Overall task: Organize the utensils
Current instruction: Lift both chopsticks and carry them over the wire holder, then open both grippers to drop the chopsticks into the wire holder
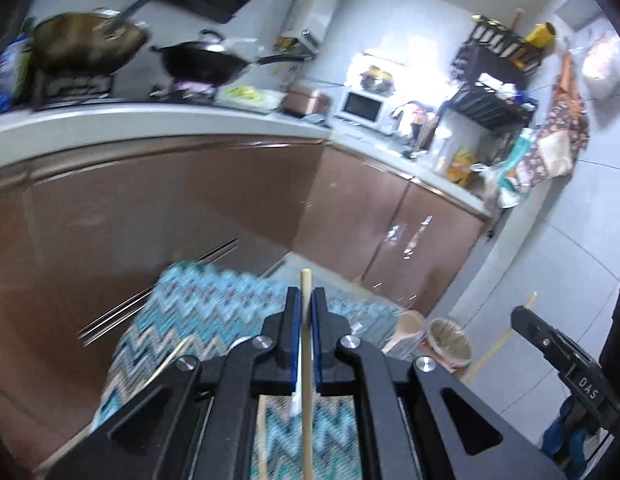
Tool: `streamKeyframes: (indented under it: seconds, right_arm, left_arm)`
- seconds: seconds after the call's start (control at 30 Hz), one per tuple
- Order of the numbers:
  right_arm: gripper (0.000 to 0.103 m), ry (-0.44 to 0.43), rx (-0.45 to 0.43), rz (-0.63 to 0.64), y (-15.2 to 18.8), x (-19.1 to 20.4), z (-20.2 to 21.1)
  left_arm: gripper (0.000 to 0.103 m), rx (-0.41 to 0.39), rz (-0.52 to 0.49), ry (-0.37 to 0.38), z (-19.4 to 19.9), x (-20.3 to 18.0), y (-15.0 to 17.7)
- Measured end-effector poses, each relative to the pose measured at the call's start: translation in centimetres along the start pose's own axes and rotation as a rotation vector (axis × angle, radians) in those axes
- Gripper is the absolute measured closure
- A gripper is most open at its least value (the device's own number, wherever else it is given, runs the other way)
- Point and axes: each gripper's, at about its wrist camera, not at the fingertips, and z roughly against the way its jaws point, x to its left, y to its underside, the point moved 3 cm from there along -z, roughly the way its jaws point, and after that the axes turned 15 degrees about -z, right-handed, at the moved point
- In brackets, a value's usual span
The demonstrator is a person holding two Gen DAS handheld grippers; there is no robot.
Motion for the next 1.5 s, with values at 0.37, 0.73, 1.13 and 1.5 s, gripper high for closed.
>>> streamKeyframes:
  seconds: [0.37, 0.73, 1.13, 1.5]
  right_arm:
    - [0.097, 0.117, -0.166, 0.045, -5.3, -6.0, -4.0]
    - [0.097, 0.182, -0.164, 0.075, -3.8, -11.2, -10.5]
    - [0.092, 0.183, -0.092, 0.008, 0.4, -14.5, -12.4]
    - [0.057, 0.213, -0.189, 0.024, -1.9, -11.2, -6.3]
  left_arm:
    - [0.098, -0.187, -0.001, 0.116, -11.4, -6.3, -7.0]
    - [0.098, -0.28, -0.024, 0.032, -21.5, -9.7, -5.3]
    - [0.091, -0.245, -0.036, -0.055, -24.2, -9.2, -0.6]
    - [0.052, -0.279, -0.075, -0.085, -15.4, -8.0, -3.6]
